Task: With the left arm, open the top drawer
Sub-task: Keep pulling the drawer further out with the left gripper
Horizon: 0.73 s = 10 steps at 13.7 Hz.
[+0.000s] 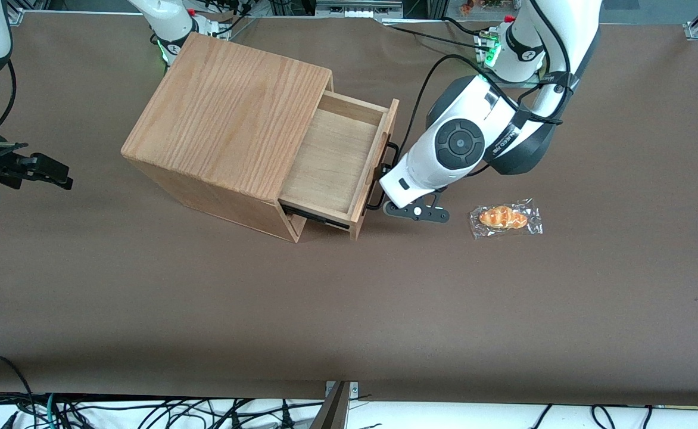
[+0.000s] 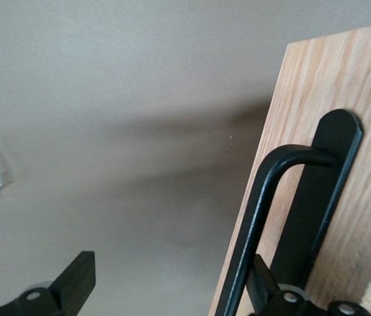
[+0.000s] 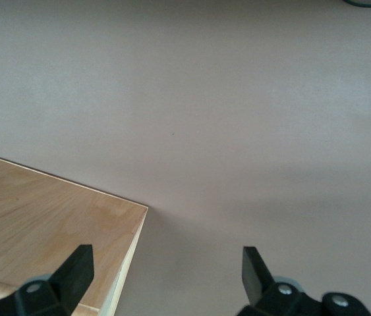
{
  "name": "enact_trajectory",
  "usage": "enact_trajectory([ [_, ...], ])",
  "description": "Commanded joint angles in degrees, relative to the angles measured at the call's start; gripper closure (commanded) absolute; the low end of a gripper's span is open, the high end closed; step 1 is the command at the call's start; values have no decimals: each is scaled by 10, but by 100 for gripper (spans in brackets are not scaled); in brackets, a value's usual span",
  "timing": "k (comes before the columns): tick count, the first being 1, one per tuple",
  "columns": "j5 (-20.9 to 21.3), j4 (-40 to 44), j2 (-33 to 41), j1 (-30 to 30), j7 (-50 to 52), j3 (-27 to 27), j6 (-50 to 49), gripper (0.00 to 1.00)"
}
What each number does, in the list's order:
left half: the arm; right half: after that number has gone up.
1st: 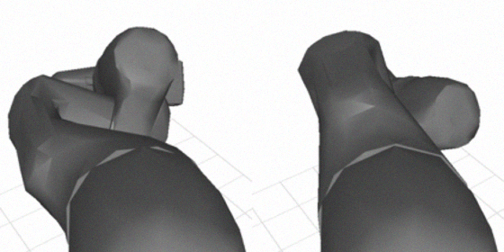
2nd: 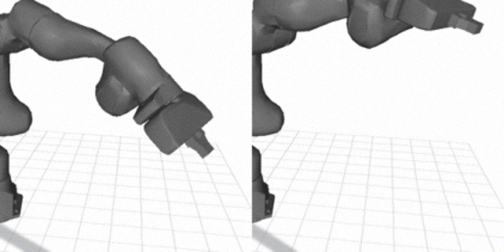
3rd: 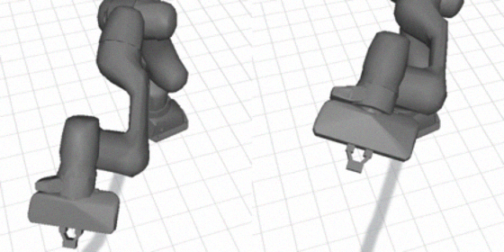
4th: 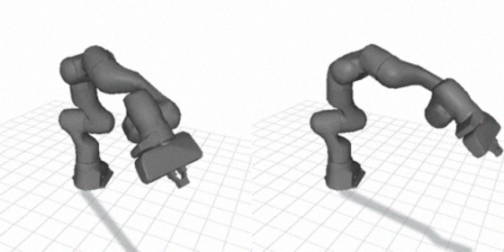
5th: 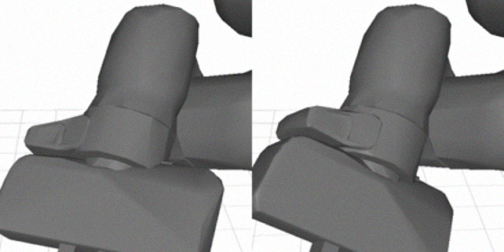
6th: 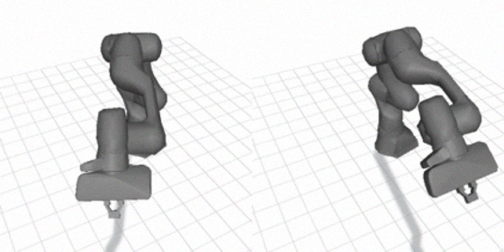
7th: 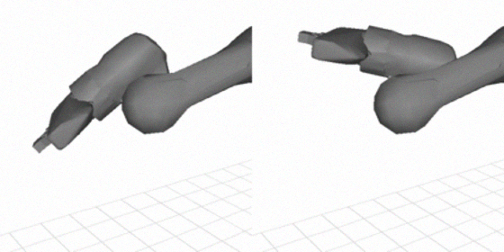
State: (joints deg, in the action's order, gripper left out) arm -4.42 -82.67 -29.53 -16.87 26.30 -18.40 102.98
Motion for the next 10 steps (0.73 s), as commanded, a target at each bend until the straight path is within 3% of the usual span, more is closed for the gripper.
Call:
enact_trajectory([
  [1, 17, -6, 18, 5, -16, 8, -16, 0],
  [10, 8, 3, 42, 4, 9, 6, -49, 0],
])
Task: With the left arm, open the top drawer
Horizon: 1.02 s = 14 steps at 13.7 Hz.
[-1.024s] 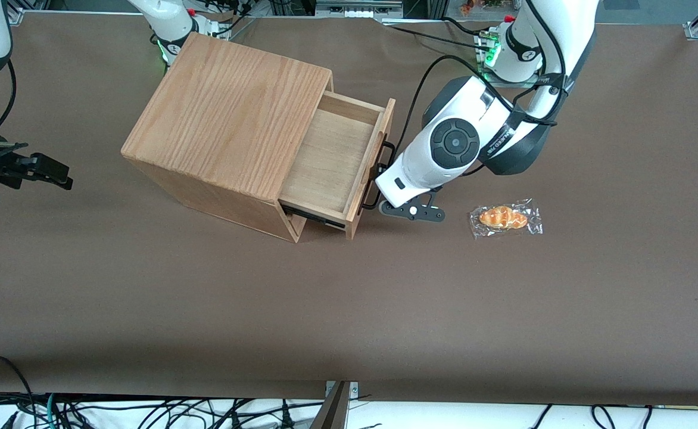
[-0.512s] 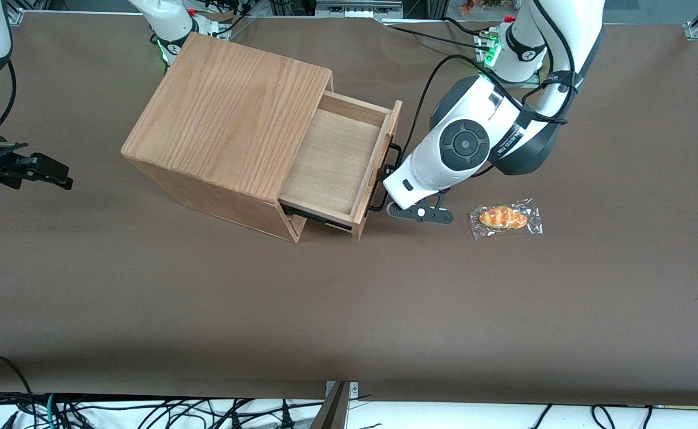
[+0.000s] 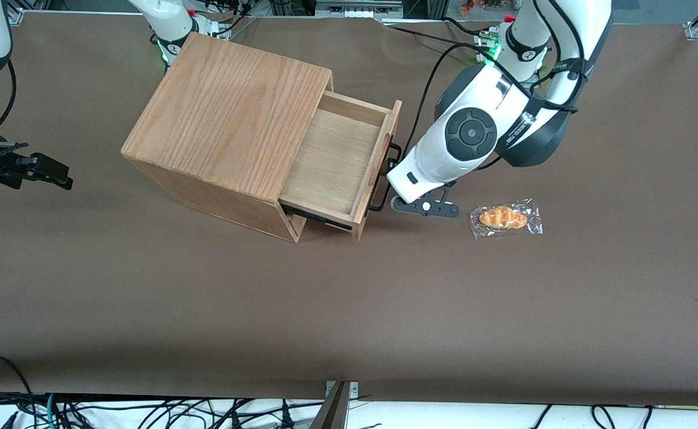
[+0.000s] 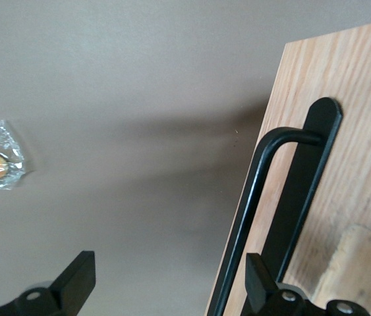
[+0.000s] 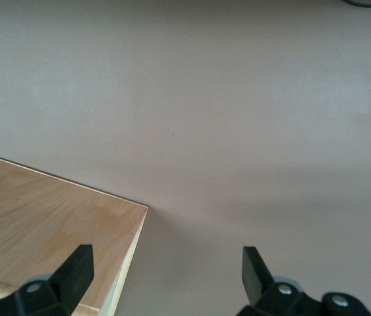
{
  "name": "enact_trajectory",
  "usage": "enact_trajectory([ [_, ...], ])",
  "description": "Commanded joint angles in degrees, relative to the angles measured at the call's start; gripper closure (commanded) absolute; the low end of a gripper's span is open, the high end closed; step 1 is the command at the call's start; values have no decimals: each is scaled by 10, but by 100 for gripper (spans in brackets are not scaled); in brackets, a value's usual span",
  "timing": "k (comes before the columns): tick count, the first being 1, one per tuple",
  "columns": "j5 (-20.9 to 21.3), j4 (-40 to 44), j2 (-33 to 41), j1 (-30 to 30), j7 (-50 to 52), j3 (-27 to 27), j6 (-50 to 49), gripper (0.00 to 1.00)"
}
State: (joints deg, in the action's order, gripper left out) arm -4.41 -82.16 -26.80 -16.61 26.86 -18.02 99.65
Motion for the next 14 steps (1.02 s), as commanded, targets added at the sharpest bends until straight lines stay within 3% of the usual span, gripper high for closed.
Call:
enact_trajectory([
  [1, 8, -1, 17, 4, 1, 4, -24, 0],
  [6, 14, 0, 53, 54, 0, 6, -48, 0],
  [9, 14, 0, 81, 61, -3, 63, -50, 0],
  [14, 8, 0, 120, 55, -123, 165, -88, 0],
])
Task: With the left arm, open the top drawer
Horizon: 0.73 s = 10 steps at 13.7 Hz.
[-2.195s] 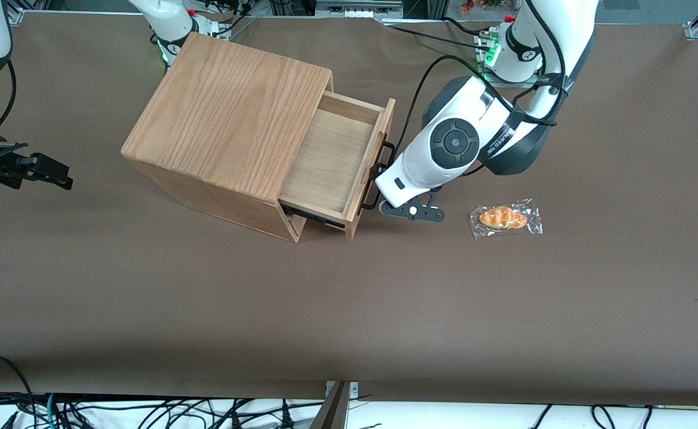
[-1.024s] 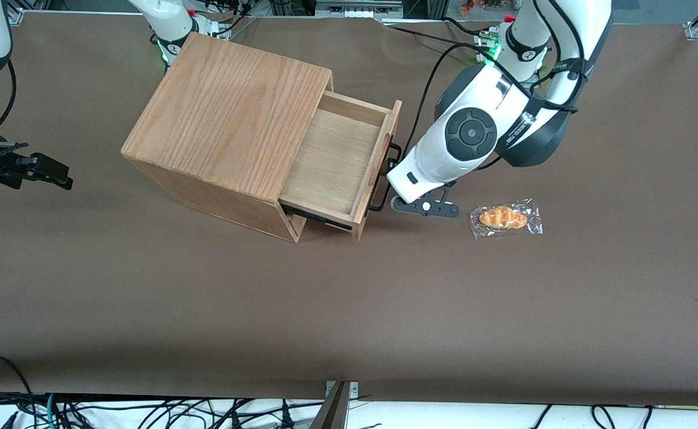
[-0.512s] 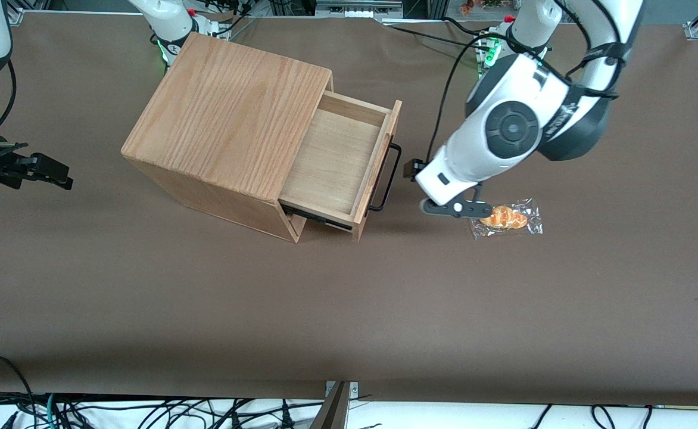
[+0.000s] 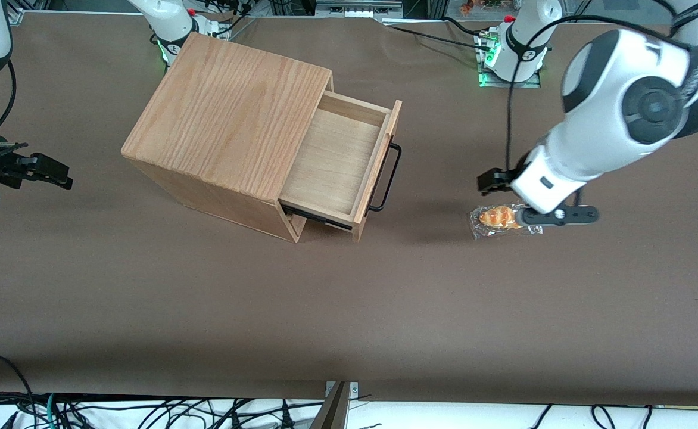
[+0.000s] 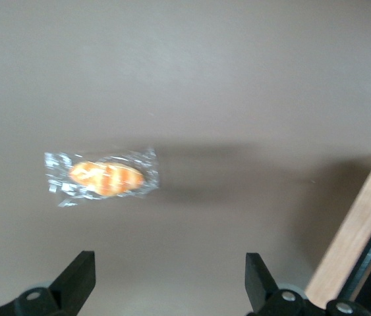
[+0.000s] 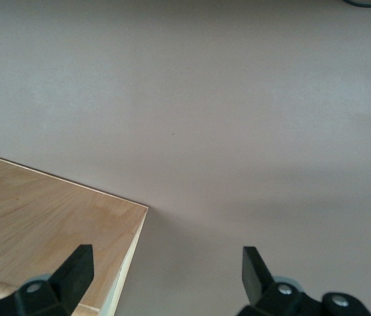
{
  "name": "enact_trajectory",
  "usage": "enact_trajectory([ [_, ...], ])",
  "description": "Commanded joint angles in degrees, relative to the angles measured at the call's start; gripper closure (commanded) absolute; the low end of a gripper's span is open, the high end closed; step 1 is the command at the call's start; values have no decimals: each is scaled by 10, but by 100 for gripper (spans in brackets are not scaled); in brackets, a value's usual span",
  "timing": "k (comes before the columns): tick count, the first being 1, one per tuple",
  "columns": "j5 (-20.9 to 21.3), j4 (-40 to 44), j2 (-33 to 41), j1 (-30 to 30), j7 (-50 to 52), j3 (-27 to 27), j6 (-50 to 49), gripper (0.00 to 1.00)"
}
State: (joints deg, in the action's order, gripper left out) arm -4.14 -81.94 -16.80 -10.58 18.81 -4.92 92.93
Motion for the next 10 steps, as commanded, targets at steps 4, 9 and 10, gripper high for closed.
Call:
enact_trajectory([
  [4, 12, -3, 42, -8, -116, 85, -42, 0],
  [9, 13, -10, 40, -4, -212, 137, -37, 0],
  [10, 13, -9, 40, -4, -235, 148, -36, 0],
])
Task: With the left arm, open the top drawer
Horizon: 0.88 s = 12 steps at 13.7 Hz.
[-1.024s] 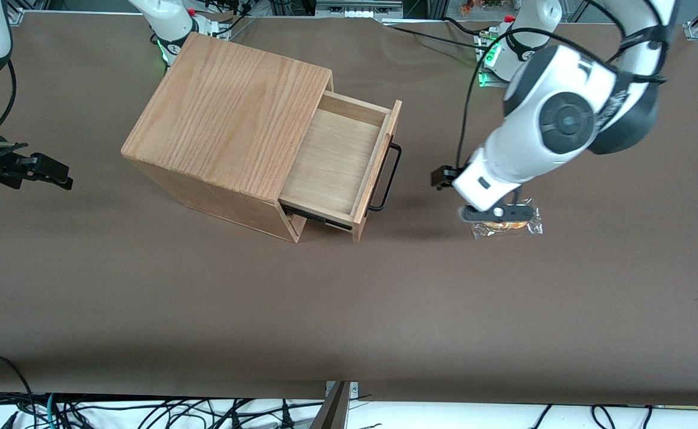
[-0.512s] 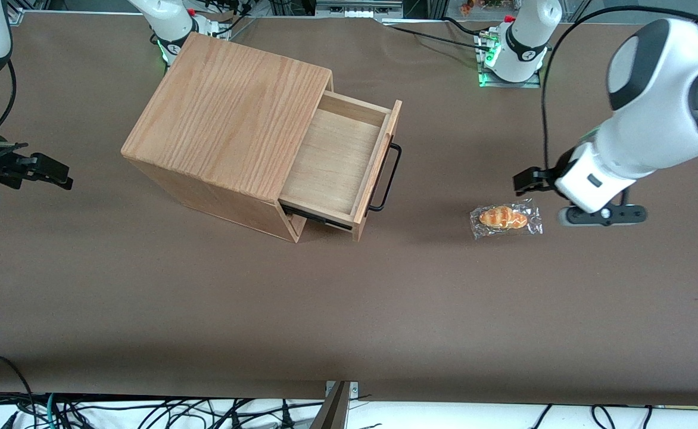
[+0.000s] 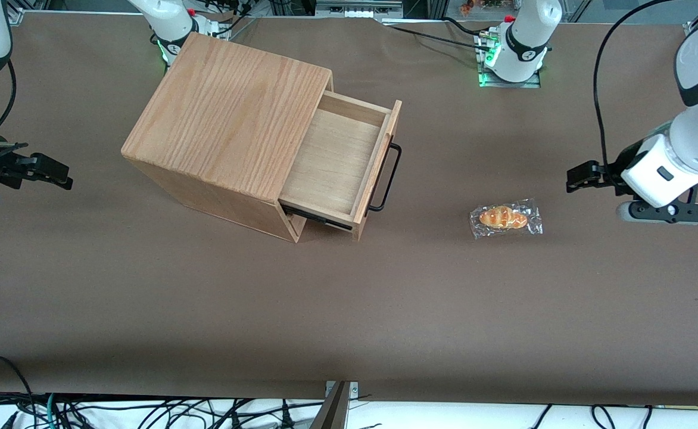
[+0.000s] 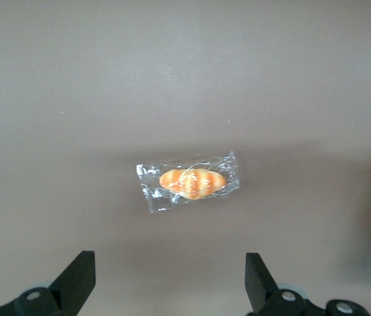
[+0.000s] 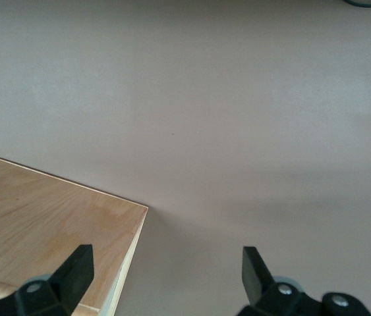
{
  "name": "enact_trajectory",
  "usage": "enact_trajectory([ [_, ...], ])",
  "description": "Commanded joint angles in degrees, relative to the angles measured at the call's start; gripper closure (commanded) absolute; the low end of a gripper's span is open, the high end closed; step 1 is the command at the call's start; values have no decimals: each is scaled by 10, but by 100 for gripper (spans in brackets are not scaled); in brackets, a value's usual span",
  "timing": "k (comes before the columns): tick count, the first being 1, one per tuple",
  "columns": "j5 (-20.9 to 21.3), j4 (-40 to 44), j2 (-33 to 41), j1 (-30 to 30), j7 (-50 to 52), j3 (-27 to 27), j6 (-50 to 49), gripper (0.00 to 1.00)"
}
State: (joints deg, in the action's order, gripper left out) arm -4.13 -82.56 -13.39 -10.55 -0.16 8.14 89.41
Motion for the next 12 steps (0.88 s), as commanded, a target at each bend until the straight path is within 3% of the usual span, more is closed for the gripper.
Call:
enact_trajectory([
  [1, 12, -3, 6, -2, -60, 19, -1, 0],
  [9, 10, -13, 21, 1, -56, 7, -8, 0],
  [12, 13, -12, 14, 3, -105, 42, 0, 0],
])
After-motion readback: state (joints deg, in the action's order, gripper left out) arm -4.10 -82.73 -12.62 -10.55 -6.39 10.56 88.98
